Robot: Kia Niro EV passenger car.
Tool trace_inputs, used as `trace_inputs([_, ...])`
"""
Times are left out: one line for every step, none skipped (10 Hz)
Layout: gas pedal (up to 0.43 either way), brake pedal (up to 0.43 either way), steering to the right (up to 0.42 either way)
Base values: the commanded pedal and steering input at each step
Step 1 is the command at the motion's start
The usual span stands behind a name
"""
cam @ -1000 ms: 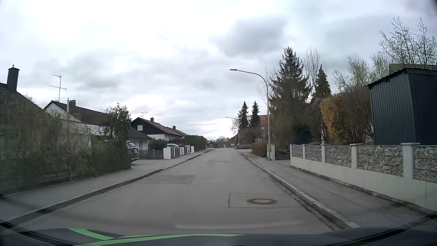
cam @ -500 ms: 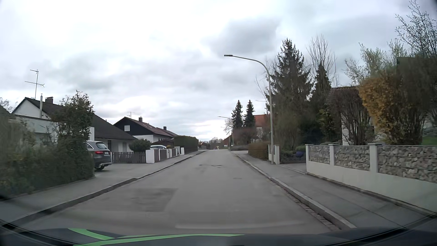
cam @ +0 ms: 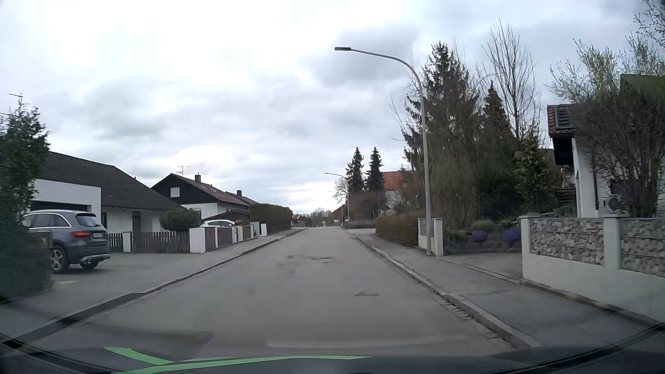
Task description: Follow the waypoints while adhering to traffic rules and regulations
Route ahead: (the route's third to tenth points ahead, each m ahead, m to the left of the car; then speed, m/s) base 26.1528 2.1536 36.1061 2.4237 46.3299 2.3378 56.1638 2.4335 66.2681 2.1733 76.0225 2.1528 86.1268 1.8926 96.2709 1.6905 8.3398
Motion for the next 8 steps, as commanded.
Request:
trace_inputs([0.079,0.000,0.009])
trace_inputs([0.039,0.000,0.008])
trace_inputs([0.000,0.000,0.005])
trace_inputs([0.000,0.000,0.003])
trace_inputs([0.000,0.000,0.002])
trace_inputs([0.000,0.000,0.001])
trace_inputs([0.000,0.000,0.001])
trace_inputs([0.000,0.000,0.000])
